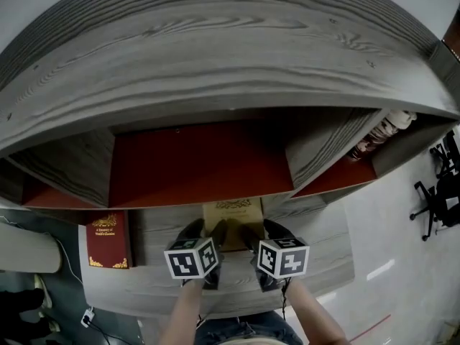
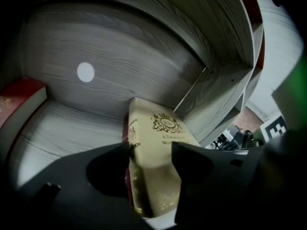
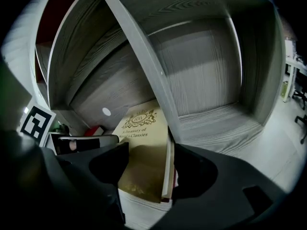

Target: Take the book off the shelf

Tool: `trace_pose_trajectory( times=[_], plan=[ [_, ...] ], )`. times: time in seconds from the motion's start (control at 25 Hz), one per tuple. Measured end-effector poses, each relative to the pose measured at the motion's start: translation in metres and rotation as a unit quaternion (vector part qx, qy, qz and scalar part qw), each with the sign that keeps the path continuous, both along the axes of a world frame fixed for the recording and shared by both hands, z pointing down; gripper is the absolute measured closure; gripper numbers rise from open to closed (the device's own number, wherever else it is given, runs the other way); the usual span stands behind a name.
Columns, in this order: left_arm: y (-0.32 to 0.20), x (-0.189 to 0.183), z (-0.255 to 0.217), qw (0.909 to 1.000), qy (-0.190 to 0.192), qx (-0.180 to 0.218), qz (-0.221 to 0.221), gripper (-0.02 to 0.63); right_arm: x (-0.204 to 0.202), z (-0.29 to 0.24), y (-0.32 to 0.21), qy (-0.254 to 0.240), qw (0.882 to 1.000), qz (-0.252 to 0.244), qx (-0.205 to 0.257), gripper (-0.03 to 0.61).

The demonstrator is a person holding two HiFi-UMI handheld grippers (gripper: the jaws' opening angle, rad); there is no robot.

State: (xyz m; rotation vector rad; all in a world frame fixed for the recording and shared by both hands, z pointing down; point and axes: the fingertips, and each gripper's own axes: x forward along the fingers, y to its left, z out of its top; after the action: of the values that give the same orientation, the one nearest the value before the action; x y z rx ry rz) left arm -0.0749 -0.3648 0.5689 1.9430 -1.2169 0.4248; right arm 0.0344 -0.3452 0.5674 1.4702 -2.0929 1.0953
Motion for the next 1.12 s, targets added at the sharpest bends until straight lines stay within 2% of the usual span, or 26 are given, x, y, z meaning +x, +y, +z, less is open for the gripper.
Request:
trace_pose_trajectory(
  times=[0.24, 0.52, 0.72, 1.12],
  plan=[
    [-0.001, 0.002, 0.002, 1.0000, -0.001, -0.002, -0.003, 0.359, -0.007, 0.002, -0.005, 0.007, 1.000, -0.018, -0.001, 0.280],
    [-0.002, 0.002, 0.001, 0.9998, -0.015, 0.005, -0.012, 0.359, -0.008, 0.000, -0.006, 0.015, 1.000, -0.013, 0.000, 0.294],
    [0.001, 0.000, -0.005, 0.9996, -0.007, 0.014, -0.021, 0.359, -0.009, -0.009, -0.005, 0.020, 1.000, -0.008, 0.019, 0.298],
    [0.014, -0.010, -0.024, 0.9983, -0.017, 0.052, -0.017, 0.359, -0.020, -0.028, 0.009, 0.007, 0.998, 0.002, 0.058, 0.298]
  ],
)
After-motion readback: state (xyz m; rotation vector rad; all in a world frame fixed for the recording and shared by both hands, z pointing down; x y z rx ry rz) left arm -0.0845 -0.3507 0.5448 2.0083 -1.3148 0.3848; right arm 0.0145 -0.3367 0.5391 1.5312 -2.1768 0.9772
